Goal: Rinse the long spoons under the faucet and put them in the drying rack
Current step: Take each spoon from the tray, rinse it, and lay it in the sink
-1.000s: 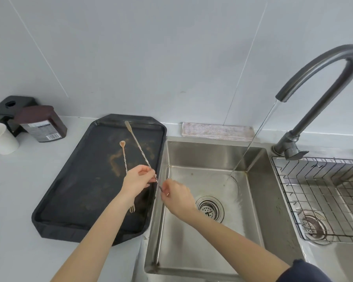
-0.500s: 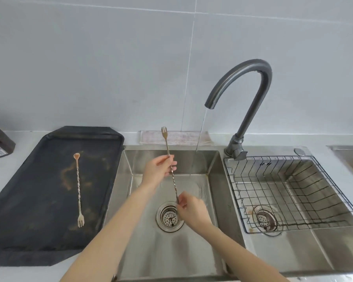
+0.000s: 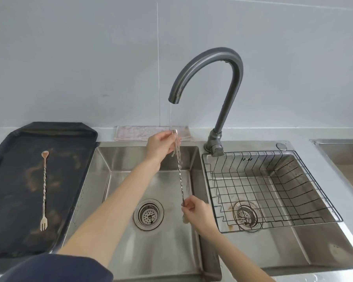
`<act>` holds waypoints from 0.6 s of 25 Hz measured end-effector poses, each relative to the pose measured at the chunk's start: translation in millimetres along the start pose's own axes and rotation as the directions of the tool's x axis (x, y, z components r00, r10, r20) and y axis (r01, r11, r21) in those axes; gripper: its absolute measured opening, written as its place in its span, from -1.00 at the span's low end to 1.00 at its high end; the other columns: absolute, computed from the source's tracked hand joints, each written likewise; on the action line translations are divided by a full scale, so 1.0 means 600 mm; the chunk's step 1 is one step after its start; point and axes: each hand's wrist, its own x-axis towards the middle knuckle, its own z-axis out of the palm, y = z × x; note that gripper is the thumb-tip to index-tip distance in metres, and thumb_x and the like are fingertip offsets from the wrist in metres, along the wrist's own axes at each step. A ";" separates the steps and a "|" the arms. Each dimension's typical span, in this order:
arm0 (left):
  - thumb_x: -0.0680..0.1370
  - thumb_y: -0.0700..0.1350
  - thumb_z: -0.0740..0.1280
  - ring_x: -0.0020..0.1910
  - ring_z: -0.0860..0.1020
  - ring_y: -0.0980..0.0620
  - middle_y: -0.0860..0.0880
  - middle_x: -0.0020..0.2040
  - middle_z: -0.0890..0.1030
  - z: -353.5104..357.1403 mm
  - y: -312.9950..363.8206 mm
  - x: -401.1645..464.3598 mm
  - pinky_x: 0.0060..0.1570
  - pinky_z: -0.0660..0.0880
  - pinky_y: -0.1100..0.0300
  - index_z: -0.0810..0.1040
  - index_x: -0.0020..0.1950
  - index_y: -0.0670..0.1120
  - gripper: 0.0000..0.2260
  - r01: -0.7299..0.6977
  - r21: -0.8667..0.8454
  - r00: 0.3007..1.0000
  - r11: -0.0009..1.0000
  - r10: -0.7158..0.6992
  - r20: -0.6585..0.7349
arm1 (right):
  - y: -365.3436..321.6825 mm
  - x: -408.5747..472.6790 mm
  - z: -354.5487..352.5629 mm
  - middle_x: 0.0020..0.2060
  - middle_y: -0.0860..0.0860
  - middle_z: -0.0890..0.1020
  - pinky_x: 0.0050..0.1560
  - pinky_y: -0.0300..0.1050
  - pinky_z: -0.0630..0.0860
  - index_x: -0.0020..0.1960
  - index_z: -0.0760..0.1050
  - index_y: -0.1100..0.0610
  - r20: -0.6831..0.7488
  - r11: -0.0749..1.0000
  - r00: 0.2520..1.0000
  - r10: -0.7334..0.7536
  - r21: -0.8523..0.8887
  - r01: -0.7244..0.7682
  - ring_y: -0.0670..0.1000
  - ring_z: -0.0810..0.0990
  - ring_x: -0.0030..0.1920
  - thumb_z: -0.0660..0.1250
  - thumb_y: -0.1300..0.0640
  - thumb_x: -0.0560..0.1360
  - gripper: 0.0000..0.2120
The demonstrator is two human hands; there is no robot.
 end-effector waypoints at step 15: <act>0.54 -0.20 0.27 -0.57 0.53 0.36 -0.14 -0.08 0.60 0.004 -0.064 -0.028 -0.56 0.38 0.56 0.52 0.13 -0.30 -0.77 0.113 0.197 0.993 0.974 -0.116 0.006 | -0.006 0.014 -0.020 -0.36 -0.08 0.54 -0.43 -0.50 0.40 -0.05 0.55 0.15 -0.016 0.997 0.998 -0.069 0.031 0.069 -0.13 0.50 -0.42 0.28 0.21 0.49 -0.91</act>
